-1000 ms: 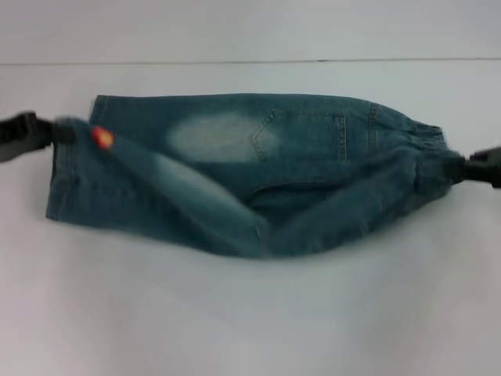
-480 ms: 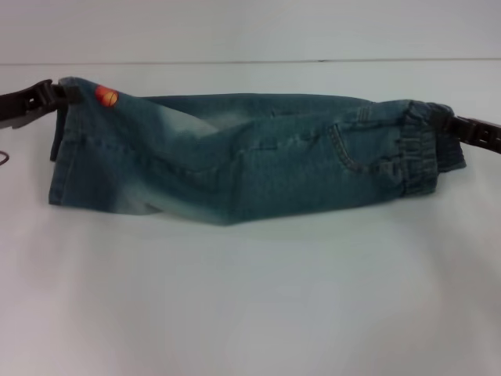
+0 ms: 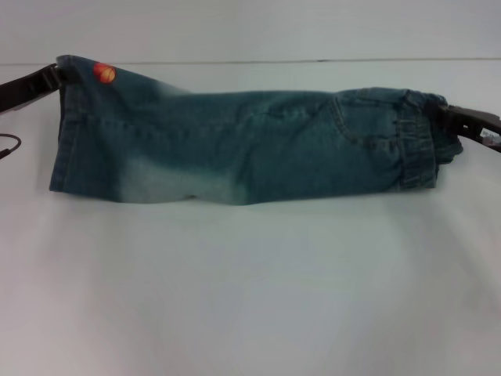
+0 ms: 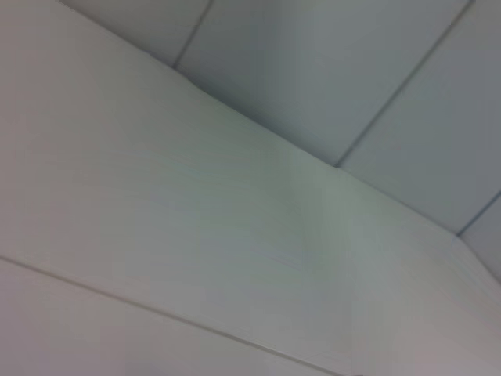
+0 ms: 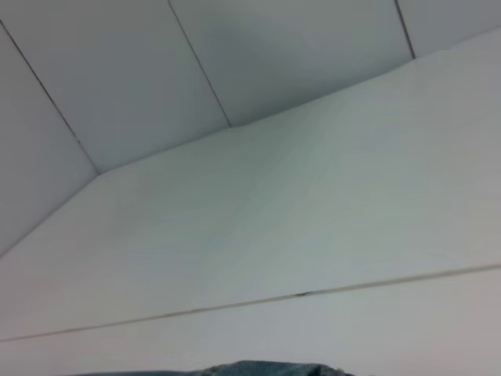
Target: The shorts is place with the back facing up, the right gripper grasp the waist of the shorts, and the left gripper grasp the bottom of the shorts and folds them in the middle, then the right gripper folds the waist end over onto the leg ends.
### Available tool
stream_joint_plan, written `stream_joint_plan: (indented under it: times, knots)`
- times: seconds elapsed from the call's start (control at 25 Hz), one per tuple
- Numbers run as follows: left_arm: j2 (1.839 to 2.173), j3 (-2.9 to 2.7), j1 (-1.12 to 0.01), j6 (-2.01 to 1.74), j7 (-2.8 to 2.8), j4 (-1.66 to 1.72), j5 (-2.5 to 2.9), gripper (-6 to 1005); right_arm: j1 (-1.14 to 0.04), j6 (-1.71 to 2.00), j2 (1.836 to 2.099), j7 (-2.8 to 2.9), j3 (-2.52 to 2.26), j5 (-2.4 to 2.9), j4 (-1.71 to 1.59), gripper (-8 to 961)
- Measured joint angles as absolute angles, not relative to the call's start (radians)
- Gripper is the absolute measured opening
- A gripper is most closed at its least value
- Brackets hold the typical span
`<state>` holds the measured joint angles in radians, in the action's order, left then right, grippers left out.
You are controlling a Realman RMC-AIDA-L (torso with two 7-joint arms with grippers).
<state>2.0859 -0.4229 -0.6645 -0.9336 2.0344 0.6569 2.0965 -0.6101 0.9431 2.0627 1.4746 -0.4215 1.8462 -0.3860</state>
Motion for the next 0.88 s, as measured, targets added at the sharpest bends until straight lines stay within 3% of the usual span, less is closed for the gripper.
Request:
stream_joint_plan:
  times: [0.44, 0.88]
  knots:
    - [2.095, -0.548, -0.680, -0.717, 2.023, 0.615, 2.097, 30, -0.674, 0.858, 2.082, 1.285, -0.422, 1.791, -0.372, 129]
    - [2.097, -0.582, -0.685, -0.612, 2.023, 0.588, 2.102, 30, -0.693, 0.786, 2.083, 1.194, -0.421, 1.756, -0.346, 157]
